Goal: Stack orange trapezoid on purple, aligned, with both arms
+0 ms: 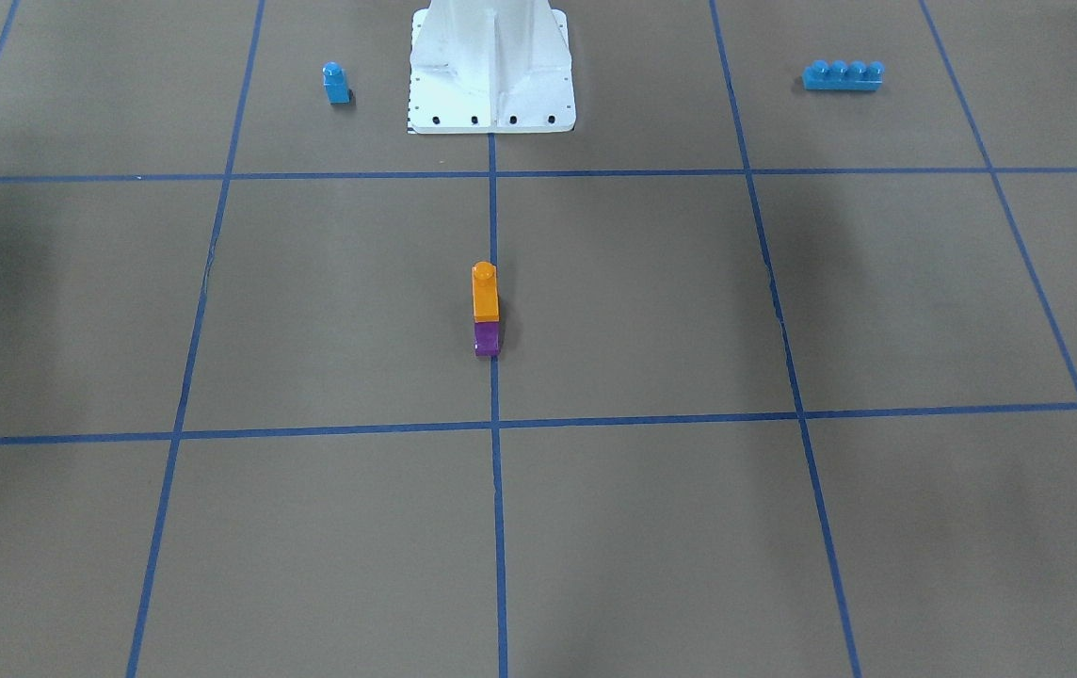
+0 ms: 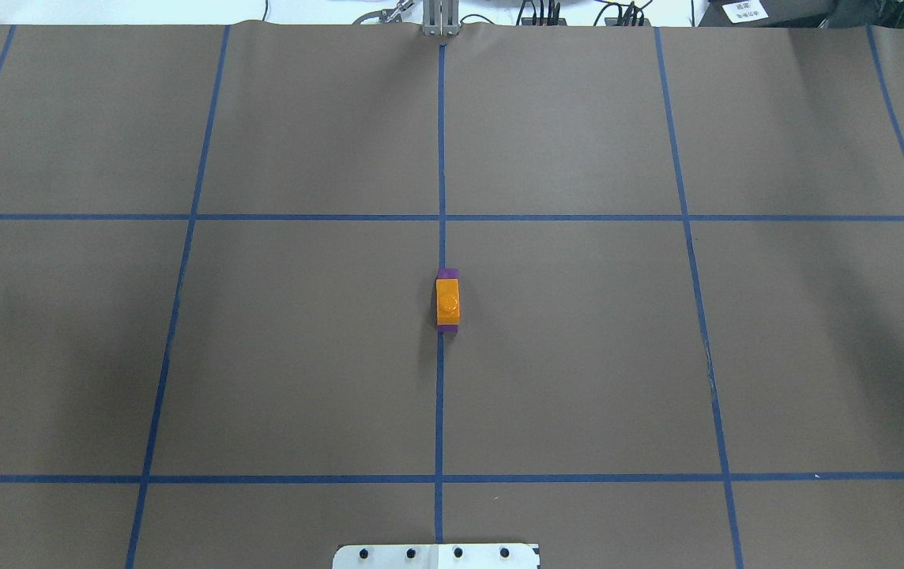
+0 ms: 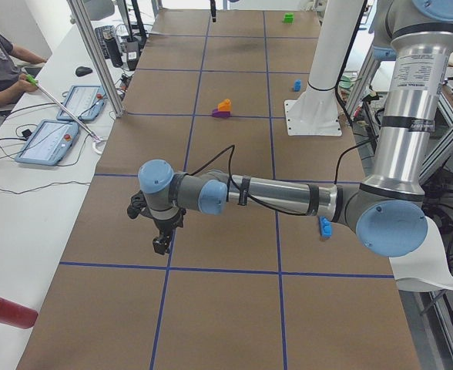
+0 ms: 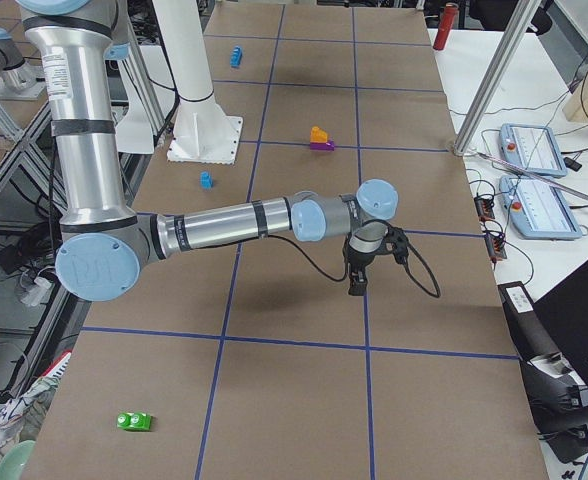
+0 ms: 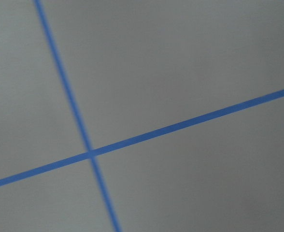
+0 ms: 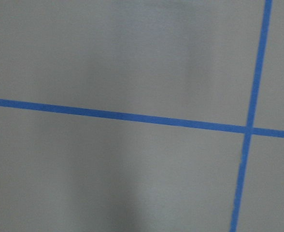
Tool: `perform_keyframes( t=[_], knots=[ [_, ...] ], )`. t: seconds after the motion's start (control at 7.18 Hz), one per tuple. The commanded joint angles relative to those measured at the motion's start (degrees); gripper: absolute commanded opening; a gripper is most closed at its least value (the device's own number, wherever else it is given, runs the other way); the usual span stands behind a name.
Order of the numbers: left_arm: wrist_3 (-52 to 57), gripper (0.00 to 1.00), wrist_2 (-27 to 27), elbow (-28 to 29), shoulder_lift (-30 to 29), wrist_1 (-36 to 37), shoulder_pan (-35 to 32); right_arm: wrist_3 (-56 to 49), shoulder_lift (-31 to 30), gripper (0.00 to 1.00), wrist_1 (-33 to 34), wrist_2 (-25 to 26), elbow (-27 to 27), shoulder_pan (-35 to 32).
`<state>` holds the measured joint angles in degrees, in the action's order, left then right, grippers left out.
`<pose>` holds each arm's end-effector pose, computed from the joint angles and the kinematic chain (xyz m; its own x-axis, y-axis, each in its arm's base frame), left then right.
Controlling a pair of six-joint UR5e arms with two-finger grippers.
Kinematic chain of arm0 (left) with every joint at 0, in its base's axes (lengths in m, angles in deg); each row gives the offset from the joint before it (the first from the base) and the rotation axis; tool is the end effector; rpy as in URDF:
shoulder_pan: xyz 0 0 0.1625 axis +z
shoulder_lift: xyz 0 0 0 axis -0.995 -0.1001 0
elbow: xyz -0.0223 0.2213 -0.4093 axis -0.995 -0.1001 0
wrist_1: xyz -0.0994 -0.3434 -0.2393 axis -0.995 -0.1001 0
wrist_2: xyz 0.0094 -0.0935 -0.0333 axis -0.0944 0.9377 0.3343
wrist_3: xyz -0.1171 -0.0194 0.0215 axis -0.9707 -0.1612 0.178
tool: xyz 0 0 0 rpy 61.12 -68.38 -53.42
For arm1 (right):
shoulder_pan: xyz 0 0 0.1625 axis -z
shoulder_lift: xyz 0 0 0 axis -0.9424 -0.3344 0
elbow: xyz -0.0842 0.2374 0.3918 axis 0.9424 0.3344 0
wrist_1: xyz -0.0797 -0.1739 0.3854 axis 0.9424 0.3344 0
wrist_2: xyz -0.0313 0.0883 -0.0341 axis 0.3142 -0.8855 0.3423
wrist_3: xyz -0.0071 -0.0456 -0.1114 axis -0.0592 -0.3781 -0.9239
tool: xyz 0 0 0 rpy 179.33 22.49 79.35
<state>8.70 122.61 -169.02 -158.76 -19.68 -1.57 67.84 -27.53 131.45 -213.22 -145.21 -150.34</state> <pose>-0.0082 -0.5789 0.6737 0.6959 0.2966 -0.6540 -0.1887 0.9542 0.2320 -0.0486 -0.5560 0.6447 0.7128 -0.0971 0.6946 0.1003 0.9943 0.0360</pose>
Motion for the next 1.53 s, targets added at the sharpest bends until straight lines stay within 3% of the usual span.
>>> perform_keyframes(
  t=[0.0, 0.7, 1.39],
  knots=[
    [1.6, 0.99, 1.8, 2.5, -0.7, 0.0, -1.9, -5.4, 0.1, 1.0, -0.1, -1.0, 5.3, -4.4],
    [0.9, 0.99, 1.3, 2.6, -0.5, 0.2, -1.9, -4.8, 0.0, 1.0, -0.2, 2.2, 3.3, -4.8],
    [-0.7, 0.99, 1.2, 4.2, -0.5, 0.0, -1.6, -5.2, -1.7, 1.0, -0.2, 1.9, 3.6, -3.6]
  ],
)
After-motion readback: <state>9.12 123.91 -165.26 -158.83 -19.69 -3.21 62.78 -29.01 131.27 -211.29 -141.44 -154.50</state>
